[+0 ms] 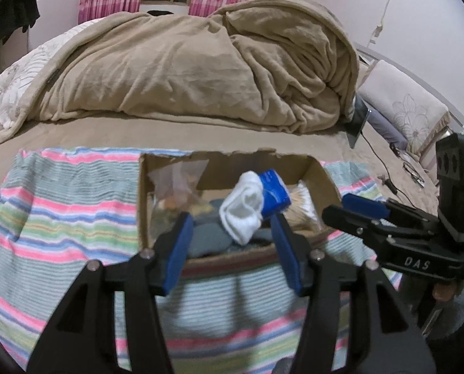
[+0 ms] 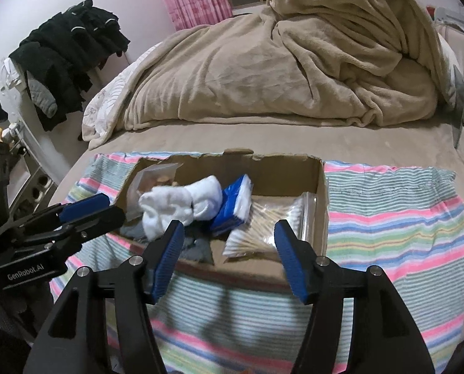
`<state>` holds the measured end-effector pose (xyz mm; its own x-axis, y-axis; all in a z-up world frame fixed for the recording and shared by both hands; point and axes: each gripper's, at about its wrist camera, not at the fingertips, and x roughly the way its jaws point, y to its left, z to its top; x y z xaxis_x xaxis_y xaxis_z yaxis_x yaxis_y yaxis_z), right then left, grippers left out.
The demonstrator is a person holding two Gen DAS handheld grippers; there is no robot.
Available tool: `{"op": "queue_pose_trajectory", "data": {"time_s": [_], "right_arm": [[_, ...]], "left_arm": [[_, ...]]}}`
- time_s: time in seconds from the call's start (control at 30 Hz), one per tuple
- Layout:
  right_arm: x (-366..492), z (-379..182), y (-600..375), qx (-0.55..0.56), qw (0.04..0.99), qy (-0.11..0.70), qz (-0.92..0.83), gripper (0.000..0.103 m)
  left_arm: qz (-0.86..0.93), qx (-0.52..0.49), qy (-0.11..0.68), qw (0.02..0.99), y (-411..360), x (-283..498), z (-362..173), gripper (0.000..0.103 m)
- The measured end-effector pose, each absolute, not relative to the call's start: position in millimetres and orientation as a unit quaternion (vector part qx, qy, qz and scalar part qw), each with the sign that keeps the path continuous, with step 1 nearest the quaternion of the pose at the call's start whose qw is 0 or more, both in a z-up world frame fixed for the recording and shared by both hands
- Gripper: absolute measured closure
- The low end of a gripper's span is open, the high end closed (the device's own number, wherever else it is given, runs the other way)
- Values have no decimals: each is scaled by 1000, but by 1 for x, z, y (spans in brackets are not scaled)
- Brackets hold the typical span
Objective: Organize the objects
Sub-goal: 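Open left tool to drop white sock while right tool drops blue tissue pack into box, then lower the right tool to the grey glove on the blanket and grasp it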
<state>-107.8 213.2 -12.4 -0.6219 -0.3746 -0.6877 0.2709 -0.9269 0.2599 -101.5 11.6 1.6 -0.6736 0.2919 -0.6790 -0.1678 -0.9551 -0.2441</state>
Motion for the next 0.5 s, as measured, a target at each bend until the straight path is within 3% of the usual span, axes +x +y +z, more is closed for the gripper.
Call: {"op": "queue_pose_trajectory", "data": {"time_s": [0.43,0.5], "right_arm": [[-64,-8,200,401,185,-54,-895,39],[-56,-11,196,406,188,-49,-893,39]], "left_arm": [[909,-388,-87,127,-1,-55,2,48],[907,-392,-90,126,-3,-47,0,41]]}}
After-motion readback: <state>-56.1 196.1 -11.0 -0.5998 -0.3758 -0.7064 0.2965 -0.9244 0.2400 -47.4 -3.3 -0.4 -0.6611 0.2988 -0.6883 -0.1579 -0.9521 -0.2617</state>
